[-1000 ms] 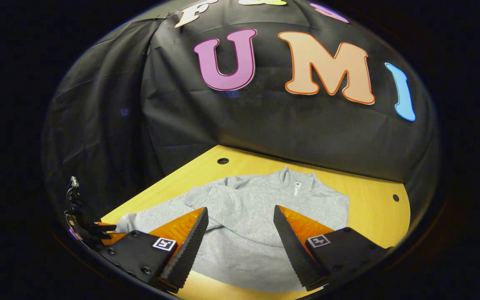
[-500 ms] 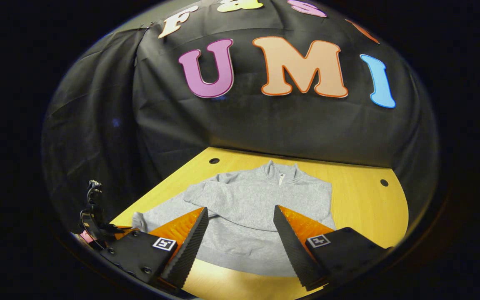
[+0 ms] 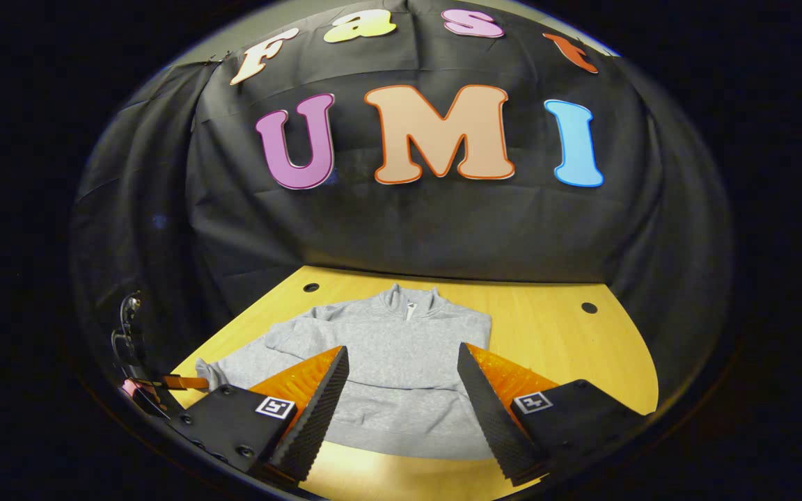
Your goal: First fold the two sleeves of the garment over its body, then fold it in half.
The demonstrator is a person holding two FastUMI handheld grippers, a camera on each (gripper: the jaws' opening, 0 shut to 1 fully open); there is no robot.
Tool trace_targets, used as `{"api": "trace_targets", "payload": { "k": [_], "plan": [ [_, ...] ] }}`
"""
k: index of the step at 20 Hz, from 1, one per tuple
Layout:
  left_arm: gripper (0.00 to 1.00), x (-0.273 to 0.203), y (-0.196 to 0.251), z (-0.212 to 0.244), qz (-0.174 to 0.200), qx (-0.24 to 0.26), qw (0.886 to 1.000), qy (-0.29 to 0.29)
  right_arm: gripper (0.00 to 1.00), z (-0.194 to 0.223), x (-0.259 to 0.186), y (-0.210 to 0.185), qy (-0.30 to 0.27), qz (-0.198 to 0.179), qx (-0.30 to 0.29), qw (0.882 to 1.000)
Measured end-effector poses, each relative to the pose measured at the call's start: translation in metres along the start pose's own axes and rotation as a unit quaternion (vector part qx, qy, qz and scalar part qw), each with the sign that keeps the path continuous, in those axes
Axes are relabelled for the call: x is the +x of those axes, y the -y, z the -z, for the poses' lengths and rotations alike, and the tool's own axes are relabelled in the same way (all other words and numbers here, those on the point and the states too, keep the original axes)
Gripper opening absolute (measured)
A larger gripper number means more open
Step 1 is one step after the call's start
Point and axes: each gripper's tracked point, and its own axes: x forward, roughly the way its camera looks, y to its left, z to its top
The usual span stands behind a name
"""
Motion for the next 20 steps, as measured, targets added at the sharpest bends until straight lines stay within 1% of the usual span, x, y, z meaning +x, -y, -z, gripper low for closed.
{"api": "trace_targets", "payload": {
  "k": [2,4,8,12,13,15,18,20],
  "plan": [
    [0.02,-0.007,0.026,-0.019,0.027,0.014,0.999,0.020,0.98,0.000,-0.006,0.017,0.004,0.012,0.003,1.000],
    [0.02,-0.013,0.059,-0.031,0.056,0.028,0.998,0.026,0.98,0.001,-0.010,0.031,0.006,0.023,0.012,1.000],
    [0.02,-0.024,0.138,-0.051,0.125,0.062,0.989,0.044,0.98,0.001,-0.019,0.055,0.014,0.039,0.021,0.999],
    [0.02,-0.030,0.214,-0.056,0.193,0.091,0.976,0.053,0.98,0.000,-0.026,0.082,0.019,0.057,0.023,0.998],
    [0.01,-0.029,0.226,-0.056,0.208,0.096,0.972,0.050,0.98,-0.002,-0.028,0.088,0.020,0.061,0.027,0.998],
    [0.01,-0.029,0.252,-0.045,0.232,0.110,0.966,0.037,0.98,-0.003,-0.033,0.100,0.021,0.067,0.031,0.997],
    [0.01,-0.015,0.300,-0.039,0.262,0.144,0.954,0.034,0.98,0.002,-0.038,0.120,0.017,0.082,0.032,0.996],
    [0.02,-0.008,0.334,-0.035,0.286,0.153,0.945,0.032,0.98,0.010,-0.041,0.131,0.014,0.090,0.039,0.995]
  ]
}}
